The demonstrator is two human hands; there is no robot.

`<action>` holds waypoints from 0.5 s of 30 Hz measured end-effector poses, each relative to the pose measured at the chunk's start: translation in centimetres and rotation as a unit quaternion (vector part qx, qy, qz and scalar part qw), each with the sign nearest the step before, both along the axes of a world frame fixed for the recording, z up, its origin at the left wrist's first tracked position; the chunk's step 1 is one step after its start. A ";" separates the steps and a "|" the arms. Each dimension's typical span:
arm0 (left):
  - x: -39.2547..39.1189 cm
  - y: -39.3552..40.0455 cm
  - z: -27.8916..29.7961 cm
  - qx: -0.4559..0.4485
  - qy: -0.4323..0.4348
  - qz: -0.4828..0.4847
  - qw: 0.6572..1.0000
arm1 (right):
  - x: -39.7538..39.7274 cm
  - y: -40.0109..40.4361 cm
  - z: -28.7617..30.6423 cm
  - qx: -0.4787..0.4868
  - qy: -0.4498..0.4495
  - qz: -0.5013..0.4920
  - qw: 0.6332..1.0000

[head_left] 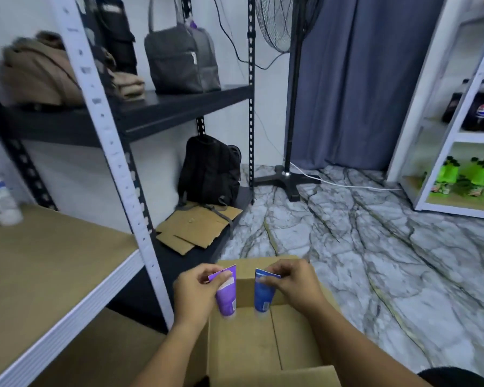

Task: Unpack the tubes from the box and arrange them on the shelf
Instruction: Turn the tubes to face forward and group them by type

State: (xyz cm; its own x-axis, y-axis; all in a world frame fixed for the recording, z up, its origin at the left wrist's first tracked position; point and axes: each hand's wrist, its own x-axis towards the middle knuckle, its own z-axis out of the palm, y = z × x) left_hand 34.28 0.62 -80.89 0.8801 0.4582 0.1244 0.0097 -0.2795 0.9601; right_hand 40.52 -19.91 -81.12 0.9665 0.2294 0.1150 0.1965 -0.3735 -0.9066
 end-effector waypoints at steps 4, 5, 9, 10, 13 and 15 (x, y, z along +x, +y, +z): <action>-2.7 1.7 6.0 0.023 -0.046 0.000 0.999 | -1.3 2.9 5.5 0.002 -0.050 0.031 0.998; -3.3 2.2 7.4 0.036 -0.054 0.002 0.998 | -1.6 3.7 6.9 0.001 -0.067 0.041 0.997; -5.6 5.1 12.6 0.069 -0.085 0.034 0.993 | -2.8 7.4 12.0 0.029 -0.109 0.073 0.991; -6.2 5.9 13.8 0.067 -0.093 0.043 0.992 | -3.2 8.4 13.1 0.039 -0.118 0.083 0.989; -8.7 8.7 16.9 0.078 -0.114 0.066 0.988 | -4.6 11.6 16.5 0.060 -0.138 0.131 0.980; -10.4 10.5 18.6 0.094 -0.124 0.087 0.984 | -5.4 13.7 18.2 0.074 -0.142 0.164 0.973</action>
